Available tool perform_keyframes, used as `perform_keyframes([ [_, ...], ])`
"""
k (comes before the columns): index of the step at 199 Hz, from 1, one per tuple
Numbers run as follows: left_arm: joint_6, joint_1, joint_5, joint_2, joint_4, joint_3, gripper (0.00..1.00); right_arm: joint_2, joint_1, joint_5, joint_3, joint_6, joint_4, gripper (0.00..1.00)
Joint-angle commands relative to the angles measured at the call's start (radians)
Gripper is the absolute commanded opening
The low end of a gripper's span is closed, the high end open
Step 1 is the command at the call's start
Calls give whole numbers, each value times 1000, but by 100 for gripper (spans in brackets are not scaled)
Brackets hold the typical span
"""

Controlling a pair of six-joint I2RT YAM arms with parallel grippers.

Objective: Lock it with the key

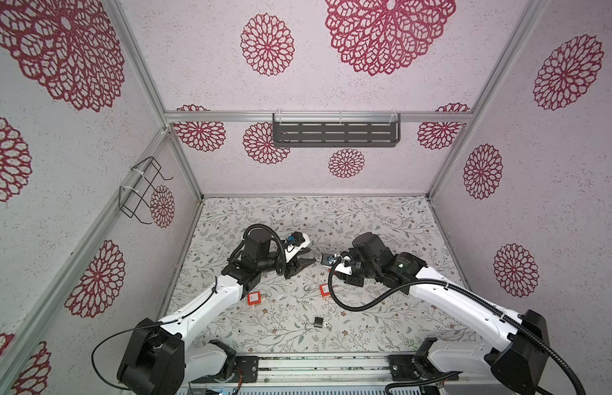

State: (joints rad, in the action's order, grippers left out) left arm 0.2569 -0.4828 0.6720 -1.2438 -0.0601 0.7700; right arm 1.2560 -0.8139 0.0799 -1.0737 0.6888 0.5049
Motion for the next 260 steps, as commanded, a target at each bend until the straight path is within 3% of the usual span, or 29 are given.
perform_keyframes([
  [1,29,-14,21,-8,24,26,46,-32,-9,-8,-6,8,-22,28],
  [215,75,-40,58,-39,75,56,16,-29,-23,-11,-2,12,-26,28],
  [247,74,-40,67,-40,83,64,8,-32,-25,-11,3,15,-29,30],
  [260,74,-40,76,-43,85,69,2,-34,-24,-18,9,15,-35,35],
])
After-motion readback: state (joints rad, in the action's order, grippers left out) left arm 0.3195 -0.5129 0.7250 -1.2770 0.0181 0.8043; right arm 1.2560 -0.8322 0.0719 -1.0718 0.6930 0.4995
